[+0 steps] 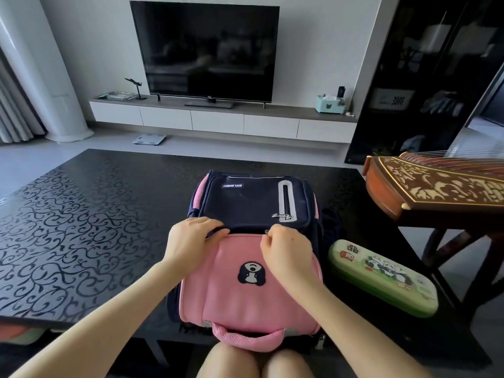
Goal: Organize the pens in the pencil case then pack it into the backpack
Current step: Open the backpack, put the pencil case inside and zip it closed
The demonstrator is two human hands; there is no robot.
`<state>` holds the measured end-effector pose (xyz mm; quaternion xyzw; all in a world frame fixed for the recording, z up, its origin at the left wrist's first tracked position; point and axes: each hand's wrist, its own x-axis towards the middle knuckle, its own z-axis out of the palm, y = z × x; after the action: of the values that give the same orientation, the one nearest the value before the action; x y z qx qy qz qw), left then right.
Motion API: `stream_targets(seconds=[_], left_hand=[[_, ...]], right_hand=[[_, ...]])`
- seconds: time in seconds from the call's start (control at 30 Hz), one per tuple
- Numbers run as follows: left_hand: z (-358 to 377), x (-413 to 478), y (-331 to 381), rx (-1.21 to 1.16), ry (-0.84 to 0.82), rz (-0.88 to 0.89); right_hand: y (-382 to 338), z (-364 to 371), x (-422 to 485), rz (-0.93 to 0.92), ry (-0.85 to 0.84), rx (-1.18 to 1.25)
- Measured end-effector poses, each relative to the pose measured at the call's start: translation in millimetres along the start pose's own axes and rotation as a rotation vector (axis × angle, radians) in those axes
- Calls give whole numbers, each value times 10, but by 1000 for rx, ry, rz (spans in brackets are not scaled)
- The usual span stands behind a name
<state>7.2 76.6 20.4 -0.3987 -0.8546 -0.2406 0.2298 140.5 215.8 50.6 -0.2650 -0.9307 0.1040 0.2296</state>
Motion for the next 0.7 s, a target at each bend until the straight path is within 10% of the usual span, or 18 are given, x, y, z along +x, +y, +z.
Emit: stream_targets(seconds=[0.13, 0.3, 0.7], left_hand=[[-126, -4, 78, -4, 122, 55], [56, -12, 660, 61, -10, -14], [101, 18, 625, 141, 3, 113]], right_hand=[[204, -90, 20, -40, -68, 126], [517, -82, 79, -193, 328, 8], [681, 241, 41, -291, 122, -246]])
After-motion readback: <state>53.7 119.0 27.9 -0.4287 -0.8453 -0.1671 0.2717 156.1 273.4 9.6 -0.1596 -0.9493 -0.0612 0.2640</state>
